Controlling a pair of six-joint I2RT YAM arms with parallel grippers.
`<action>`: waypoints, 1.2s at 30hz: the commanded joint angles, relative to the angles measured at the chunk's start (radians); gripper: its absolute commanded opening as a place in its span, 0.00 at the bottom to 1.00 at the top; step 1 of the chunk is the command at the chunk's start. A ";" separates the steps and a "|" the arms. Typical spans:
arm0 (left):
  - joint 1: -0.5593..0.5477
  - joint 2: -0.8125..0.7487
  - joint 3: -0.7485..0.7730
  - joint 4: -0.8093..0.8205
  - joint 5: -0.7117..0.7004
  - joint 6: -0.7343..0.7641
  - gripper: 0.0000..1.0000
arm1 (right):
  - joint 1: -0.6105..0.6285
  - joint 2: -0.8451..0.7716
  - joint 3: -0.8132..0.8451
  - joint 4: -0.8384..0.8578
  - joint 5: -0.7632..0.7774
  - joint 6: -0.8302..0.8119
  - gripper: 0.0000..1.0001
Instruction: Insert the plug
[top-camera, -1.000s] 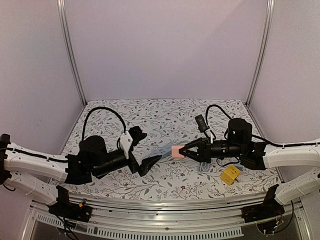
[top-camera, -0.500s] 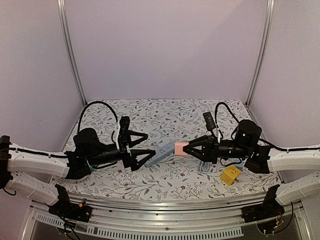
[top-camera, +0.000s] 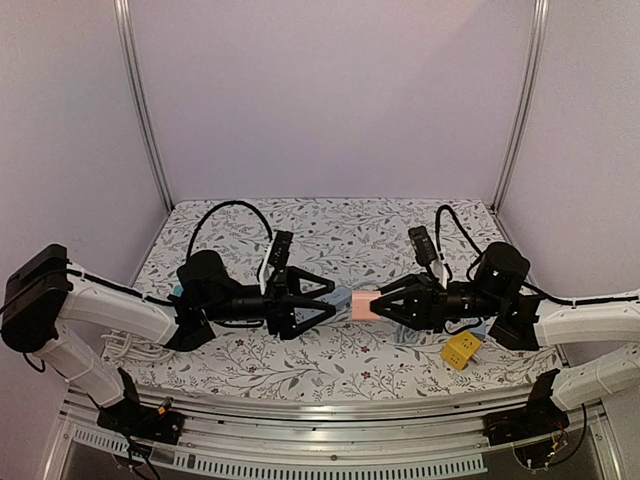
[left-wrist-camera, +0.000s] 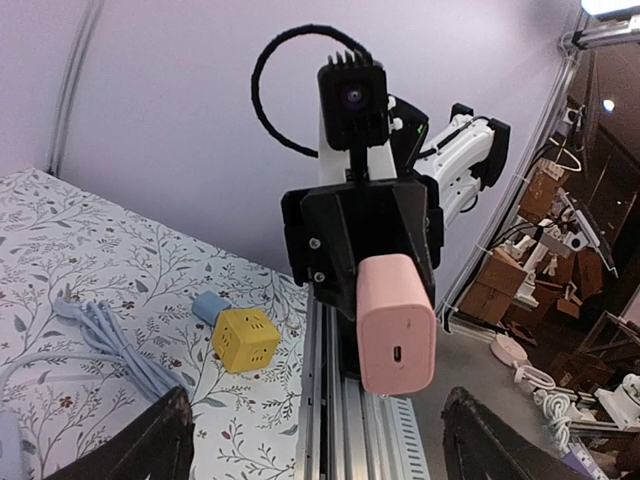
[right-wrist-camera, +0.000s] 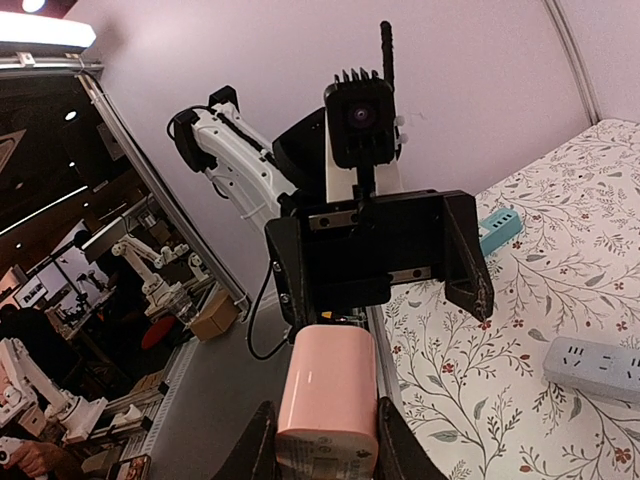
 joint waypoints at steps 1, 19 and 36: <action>-0.018 0.024 0.046 0.049 0.057 -0.019 0.84 | -0.003 0.018 0.001 0.024 0.000 0.005 0.00; -0.073 0.068 0.135 -0.144 0.094 0.060 0.60 | -0.002 0.067 0.031 -0.002 -0.038 -0.008 0.00; -0.099 0.102 0.182 -0.193 0.090 0.068 0.45 | -0.003 0.043 0.025 -0.029 -0.001 -0.038 0.00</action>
